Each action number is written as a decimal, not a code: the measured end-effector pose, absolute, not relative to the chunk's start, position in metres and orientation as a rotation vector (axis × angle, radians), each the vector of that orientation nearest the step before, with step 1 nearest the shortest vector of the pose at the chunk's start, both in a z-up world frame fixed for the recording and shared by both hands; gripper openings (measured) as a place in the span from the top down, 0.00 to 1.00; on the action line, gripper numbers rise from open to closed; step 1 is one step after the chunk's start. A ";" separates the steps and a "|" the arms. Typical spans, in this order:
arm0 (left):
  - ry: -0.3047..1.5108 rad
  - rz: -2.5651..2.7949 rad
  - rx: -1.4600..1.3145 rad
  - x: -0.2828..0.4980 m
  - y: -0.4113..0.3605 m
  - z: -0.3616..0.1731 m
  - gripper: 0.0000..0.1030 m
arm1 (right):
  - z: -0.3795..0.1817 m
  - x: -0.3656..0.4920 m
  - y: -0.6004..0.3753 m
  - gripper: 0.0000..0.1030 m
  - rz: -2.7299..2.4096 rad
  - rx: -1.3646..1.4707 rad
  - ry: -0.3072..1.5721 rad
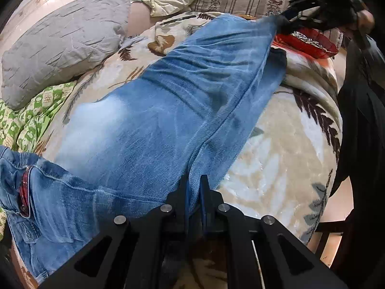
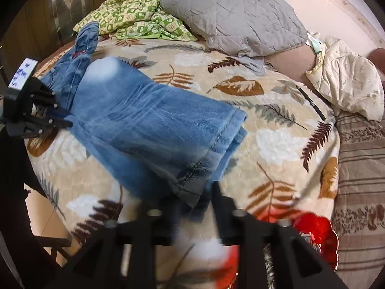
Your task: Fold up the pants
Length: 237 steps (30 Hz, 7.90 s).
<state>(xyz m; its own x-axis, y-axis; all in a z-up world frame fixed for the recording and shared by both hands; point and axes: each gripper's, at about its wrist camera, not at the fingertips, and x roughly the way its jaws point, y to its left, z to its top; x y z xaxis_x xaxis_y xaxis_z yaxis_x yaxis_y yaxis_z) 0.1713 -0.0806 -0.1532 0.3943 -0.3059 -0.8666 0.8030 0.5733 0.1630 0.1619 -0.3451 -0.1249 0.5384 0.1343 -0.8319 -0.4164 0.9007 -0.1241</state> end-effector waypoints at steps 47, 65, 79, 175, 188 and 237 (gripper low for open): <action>1.178 -0.485 -0.250 0.390 0.116 -0.051 0.01 | -0.135 0.265 -0.057 0.22 0.739 0.007 0.887; 1.221 -0.427 -0.249 0.405 0.113 -0.077 0.87 | -0.146 0.269 -0.033 0.75 0.678 -0.063 0.875; 0.998 -0.433 -0.366 0.252 0.202 -0.037 0.90 | -0.119 0.187 -0.008 0.90 0.731 -0.336 0.673; 1.027 -1.432 0.651 0.322 -0.274 -0.124 0.90 | -0.196 0.134 -0.388 0.83 -0.146 1.053 0.563; 0.873 -1.391 0.501 0.300 -0.184 -0.070 0.94 | -0.093 0.116 -0.279 0.84 -0.086 0.230 0.388; 0.684 -0.434 -0.111 0.173 0.143 0.015 0.00 | -0.109 0.076 -0.086 0.08 0.295 -0.560 0.340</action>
